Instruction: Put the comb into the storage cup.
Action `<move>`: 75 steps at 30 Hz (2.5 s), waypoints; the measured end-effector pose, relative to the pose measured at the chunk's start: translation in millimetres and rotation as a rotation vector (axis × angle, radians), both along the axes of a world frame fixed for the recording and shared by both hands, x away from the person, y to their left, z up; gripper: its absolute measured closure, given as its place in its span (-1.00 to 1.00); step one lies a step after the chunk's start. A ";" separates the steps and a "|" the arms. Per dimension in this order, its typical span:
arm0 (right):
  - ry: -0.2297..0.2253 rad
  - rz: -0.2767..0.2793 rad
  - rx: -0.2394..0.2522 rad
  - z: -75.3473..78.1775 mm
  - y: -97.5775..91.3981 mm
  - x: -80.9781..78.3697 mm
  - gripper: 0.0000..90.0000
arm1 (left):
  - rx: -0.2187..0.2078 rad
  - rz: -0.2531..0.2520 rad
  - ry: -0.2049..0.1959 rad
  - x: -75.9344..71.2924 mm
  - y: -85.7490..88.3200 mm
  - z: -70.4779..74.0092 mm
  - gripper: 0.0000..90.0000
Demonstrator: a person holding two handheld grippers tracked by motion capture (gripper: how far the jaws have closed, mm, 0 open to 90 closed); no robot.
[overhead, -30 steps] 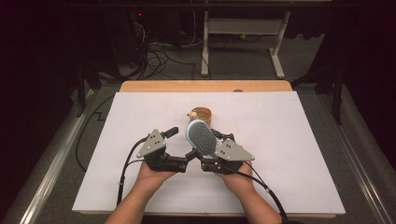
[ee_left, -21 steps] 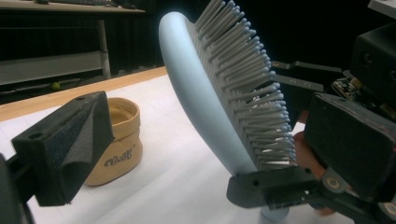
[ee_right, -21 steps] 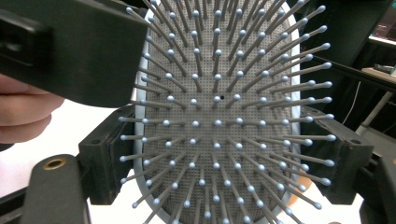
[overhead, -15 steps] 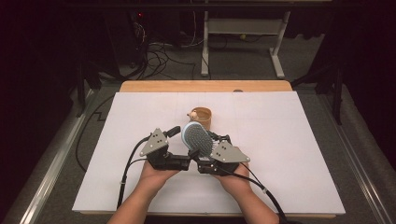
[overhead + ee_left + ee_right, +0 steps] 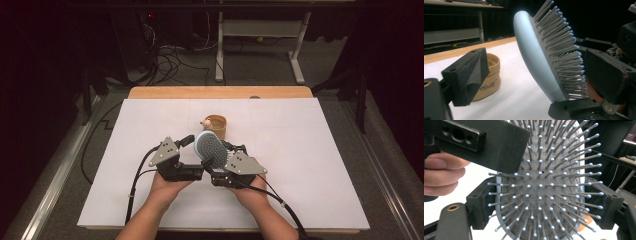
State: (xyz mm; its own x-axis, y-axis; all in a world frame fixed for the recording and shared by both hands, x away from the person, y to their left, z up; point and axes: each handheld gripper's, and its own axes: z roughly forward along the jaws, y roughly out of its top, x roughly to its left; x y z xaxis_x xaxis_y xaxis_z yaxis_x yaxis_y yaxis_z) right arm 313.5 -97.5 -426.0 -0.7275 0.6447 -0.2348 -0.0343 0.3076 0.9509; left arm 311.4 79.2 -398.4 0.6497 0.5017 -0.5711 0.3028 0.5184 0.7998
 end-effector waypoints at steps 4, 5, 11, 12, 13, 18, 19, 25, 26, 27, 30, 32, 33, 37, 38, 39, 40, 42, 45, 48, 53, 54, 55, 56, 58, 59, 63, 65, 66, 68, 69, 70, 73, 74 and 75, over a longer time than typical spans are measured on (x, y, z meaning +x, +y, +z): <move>0.000 0.002 -0.004 0.3 -0.1 -0.2 -0.54 | -0.002 -0.015 0.004 0.4 0.2 -0.1 -0.73; 0.001 0.001 -0.004 0.3 -0.1 -0.1 -0.54 | -0.007 -0.017 0.007 0.7 0.5 0.2 -0.72; 0.001 0.002 -0.010 -0.3 0.4 0.1 -0.54 | -0.020 -0.030 0.032 2.0 0.9 0.2 -0.66; 0.004 0.003 -0.010 -0.4 0.4 0.3 -0.54 | -0.022 -0.031 0.036 2.1 0.8 0.3 -0.65; 0.004 0.003 -0.011 -0.4 0.3 0.3 -0.54 | -0.026 -0.028 0.039 2.1 0.6 0.8 -0.65; -0.001 -0.003 -0.014 0.1 -0.3 0.5 -0.54 | -0.036 -0.036 0.053 2.2 0.6 1.6 -0.60; -0.001 -0.005 -0.014 -0.2 -0.1 0.6 -0.54 | -0.040 -0.038 0.061 2.6 0.7 1.8 -0.59; -0.015 -0.002 -0.034 -1.3 2.6 -0.9 -0.54 | -0.039 -0.057 0.088 3.5 -0.9 0.4 -0.50; -0.015 -0.002 -0.034 -1.3 2.6 -0.9 -0.54 | -0.039 -0.058 0.090 3.7 -0.8 0.4 -0.50; -0.019 0.001 -0.040 -1.3 3.0 -1.1 -0.54 | -0.044 -0.063 0.093 3.9 -0.5 0.4 -0.49; -0.016 0.000 -0.044 -1.9 4.7 -1.7 -0.54 | -0.041 -0.064 0.090 4.0 0.6 0.6 -0.45; -0.018 0.001 -0.046 -2.5 5.3 -1.6 -0.54 | -0.041 -0.072 0.084 3.5 1.5 0.7 -0.35; -0.018 0.001 -0.046 -2.5 5.3 -1.6 -0.54 | -0.037 -0.075 0.082 3.1 1.7 0.7 -0.35; -0.017 -0.002 -0.045 -2.6 5.4 -0.9 -0.54 | -0.036 -0.082 0.059 0.4 1.1 0.9 -0.17; -0.017 -0.002 -0.045 -2.6 5.4 -0.9 -0.54 | -0.034 -0.079 0.054 0.1 1.0 0.9 -0.17; -0.013 -0.001 -0.043 -2.5 5.3 -0.6 -0.54 | -0.037 -0.075 0.052 -0.1 0.7 1.0 -0.16; -0.013 -0.001 -0.043 -2.5 5.3 -0.6 -0.54 | -0.038 -0.074 0.052 -0.2 0.8 1.1 -0.16; -0.017 -0.003 -0.043 -2.6 5.9 -0.7 -0.54 | -0.036 -0.075 0.052 0.0 1.8 1.3 -0.14; -0.020 -0.003 -0.042 -2.6 6.2 -0.9 -0.54 | -0.045 -0.077 0.059 -0.2 2.4 2.1 -0.11; -0.020 -0.003 -0.042 -1.8 5.7 -1.4 -0.54 | -0.049 -0.075 0.054 -1.6 1.7 3.0 -0.09; -0.027 -0.005 -0.044 -1.3 5.7 -2.0 -0.54 | -0.049 -0.072 0.054 -1.9 2.0 3.2 -0.04; -0.027 -0.005 -0.045 -1.3 5.8 -2.0 -0.54 | -0.048 -0.072 0.056 -1.8 2.4 3.2 -0.03; -0.027 -0.005 -0.045 -1.3 6.0 -2.0 -0.54 | -0.050 -0.071 0.056 -1.6 2.6 3.2 -0.02; -0.028 -0.006 -0.047 -1.4 6.1 -2.1 -0.54 | -0.052 -0.070 0.057 -1.5 2.6 3.2 -0.01; -0.028 -0.009 -0.049 -1.4 6.4 -2.2 -0.55 | -0.054 -0.071 0.062 -1.1 3.1 3.3 0.00; -0.030 -0.010 -0.050 -1.5 6.4 -2.3 -0.54 | -0.058 -0.072 0.063 -0.8 3.3 3.3 0.01; -0.034 -0.014 -0.059 -1.4 7.1 -2.5 -0.54 | -0.066 -0.073 0.071 -0.3 4.7 3.2 0.04; -0.039 -0.017 -0.065 -1.2 7.5 -2.7 -0.54 | -0.074 -0.068 0.071 -0.6 4.8 2.9 0.07; -0.041 -0.019 -0.067 -1.2 7.7 -2.9 -0.54 | -0.077 -0.067 0.071 -0.8 4.8 3.0 0.08; -0.049 -0.021 -0.072 -0.7 7.9 -3.1 -0.54 | -0.083 -0.064 0.072 -1.0 4.8 3.4 0.10; -0.049 -0.021 -0.072 -0.7 7.9 -3.1 -0.54 | -0.086 -0.062 0.071 -1.1 4.6 3.6 0.10; -0.051 -0.022 -0.073 -0.6 7.9 -3.1 -0.55 | -0.085 -0.059 0.071 -1.4 4.6 3.9 0.11; -0.053 -0.021 -0.073 -0.2 8.1 -3.0 -0.55 | -0.089 -0.059 0.074 -1.3 5.2 4.3 0.13; -0.053 -0.022 -0.073 -0.1 8.2 -3.0 -0.55 | -0.090 -0.058 0.074 -1.5 5.2 4.5 0.14; -0.054 -0.022 -0.073 -0.1 8.3 -3.0 -0.55 | -0.092 -0.057 0.074 -1.6 5.2 4.7 0.15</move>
State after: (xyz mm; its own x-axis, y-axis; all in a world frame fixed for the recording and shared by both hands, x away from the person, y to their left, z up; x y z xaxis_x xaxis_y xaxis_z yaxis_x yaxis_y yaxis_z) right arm 310.5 -89.2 -426.0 -0.6981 0.6403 -0.3203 -0.0772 0.3775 0.9228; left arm 309.8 84.4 -393.8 0.6297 0.4086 -0.6608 0.3903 0.5691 0.7238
